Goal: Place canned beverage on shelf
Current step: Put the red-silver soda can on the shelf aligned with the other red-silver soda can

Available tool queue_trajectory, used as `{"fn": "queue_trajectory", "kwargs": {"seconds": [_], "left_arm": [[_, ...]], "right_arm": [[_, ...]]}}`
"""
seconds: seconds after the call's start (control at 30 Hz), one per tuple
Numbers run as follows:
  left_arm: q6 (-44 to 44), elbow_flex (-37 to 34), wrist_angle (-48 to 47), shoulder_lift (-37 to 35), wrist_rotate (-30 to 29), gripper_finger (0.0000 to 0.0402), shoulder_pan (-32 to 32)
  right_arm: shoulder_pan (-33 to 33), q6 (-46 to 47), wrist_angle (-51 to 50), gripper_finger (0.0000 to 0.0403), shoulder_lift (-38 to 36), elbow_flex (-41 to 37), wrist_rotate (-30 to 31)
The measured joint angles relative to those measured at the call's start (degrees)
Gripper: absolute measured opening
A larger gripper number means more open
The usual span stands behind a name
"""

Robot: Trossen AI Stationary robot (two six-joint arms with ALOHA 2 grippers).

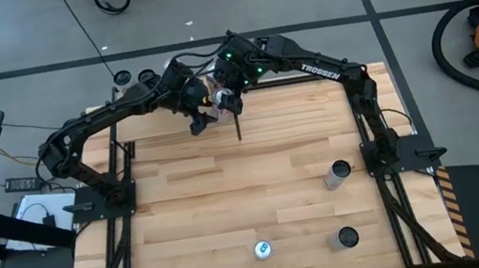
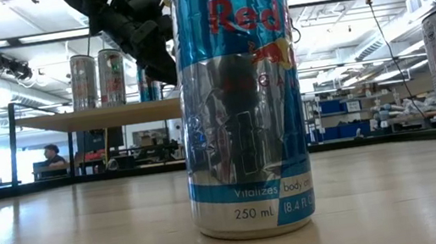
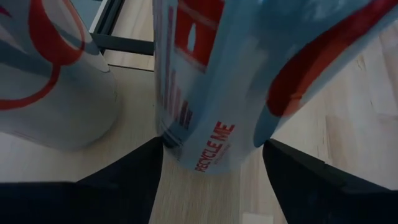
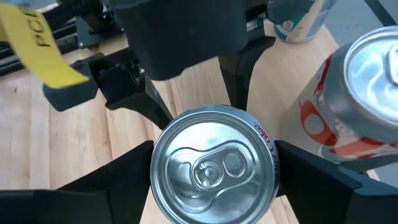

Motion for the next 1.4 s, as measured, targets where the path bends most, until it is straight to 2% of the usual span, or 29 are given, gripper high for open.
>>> {"fn": "queue_trajectory", "kwargs": {"seconds": [0.63,1.1,1.4], "left_arm": [[-1.4,0.0,-0.8,-0.1,-0.1,0.0274,0.0],[-1.5,0.3,-1.7,-3.8,-1.5,0.0274,-0.9],[-2.3,0.5,-4.2,-5.3,-0.2,0.0274,-4.5]], "right_arm": [[0.0,0.5,6.5,0.0319,0.0,-3.9,1.8],[-0.3,-0.2,7.3,0.0319,0.0,-4.0,3.8],[-0.6,-1.6,8.7,0.0319,0.0,-4.1,6.2]]}}
